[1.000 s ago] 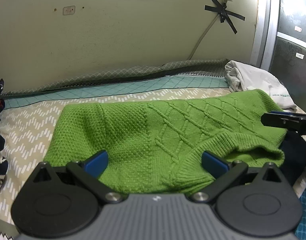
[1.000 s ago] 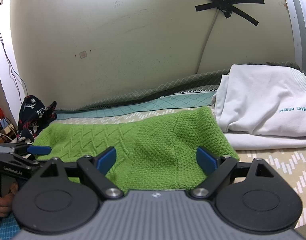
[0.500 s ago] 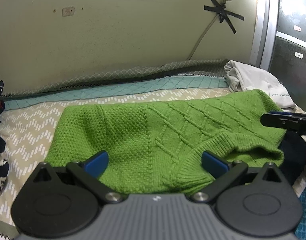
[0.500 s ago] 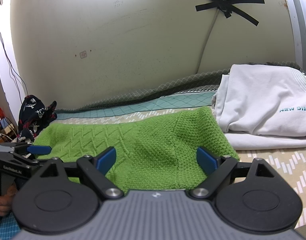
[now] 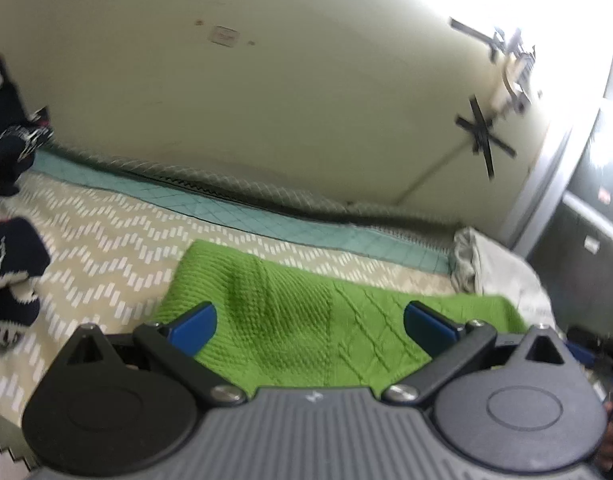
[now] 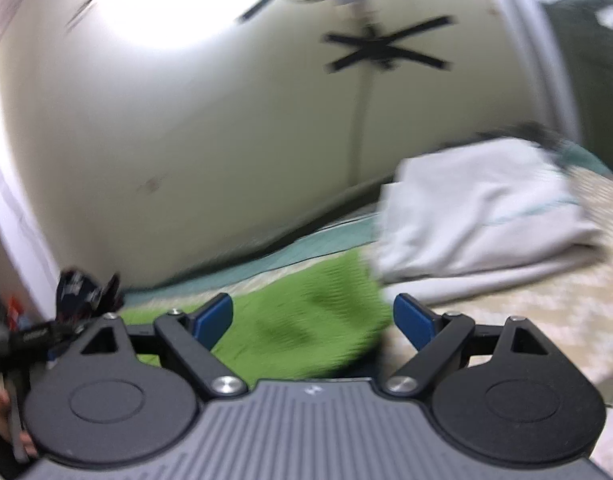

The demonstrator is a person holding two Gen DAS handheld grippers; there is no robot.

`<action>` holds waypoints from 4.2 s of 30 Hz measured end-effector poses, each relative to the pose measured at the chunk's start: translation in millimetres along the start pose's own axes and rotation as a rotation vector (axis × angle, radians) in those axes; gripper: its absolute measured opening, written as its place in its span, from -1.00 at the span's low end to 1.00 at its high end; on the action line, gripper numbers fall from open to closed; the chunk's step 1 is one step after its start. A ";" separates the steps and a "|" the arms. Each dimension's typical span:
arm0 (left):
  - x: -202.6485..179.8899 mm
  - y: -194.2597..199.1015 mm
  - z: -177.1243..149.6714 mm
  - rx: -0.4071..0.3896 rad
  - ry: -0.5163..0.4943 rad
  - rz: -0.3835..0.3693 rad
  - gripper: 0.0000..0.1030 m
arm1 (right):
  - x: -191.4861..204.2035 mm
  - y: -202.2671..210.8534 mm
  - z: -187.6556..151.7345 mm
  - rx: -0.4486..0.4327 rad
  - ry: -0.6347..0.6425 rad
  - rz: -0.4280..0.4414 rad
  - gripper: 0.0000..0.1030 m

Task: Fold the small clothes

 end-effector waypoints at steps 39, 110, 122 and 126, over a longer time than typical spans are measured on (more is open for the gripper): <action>-21.7 -31.1 -27.1 0.112 -0.226 0.125 0.99 | -3.2 -36.3 -35.9 0.148 -0.164 0.086 0.40; -19.1 -36.2 -26.2 0.140 -0.248 0.121 1.00 | -13.4 -38.5 -43.4 0.204 -0.285 0.137 -0.57; -18.0 -37.5 -27.1 0.143 -0.254 0.120 1.00 | -14.0 -38.0 -43.7 0.203 -0.289 0.138 -0.57; -17.4 -37.4 -27.0 0.144 -0.254 0.120 1.00 | -14.2 -38.0 -43.7 0.203 -0.289 0.139 -0.57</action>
Point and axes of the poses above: each gripper's, at about its wrist camera, not at the fingertips, and y roughly against the way its jaws point, x to its left, z to its top, the point moved 5 cm from there along -y, roughly the way its jaws point, and after that the axes turned 2 degrees about y, right-handed, at the moved point
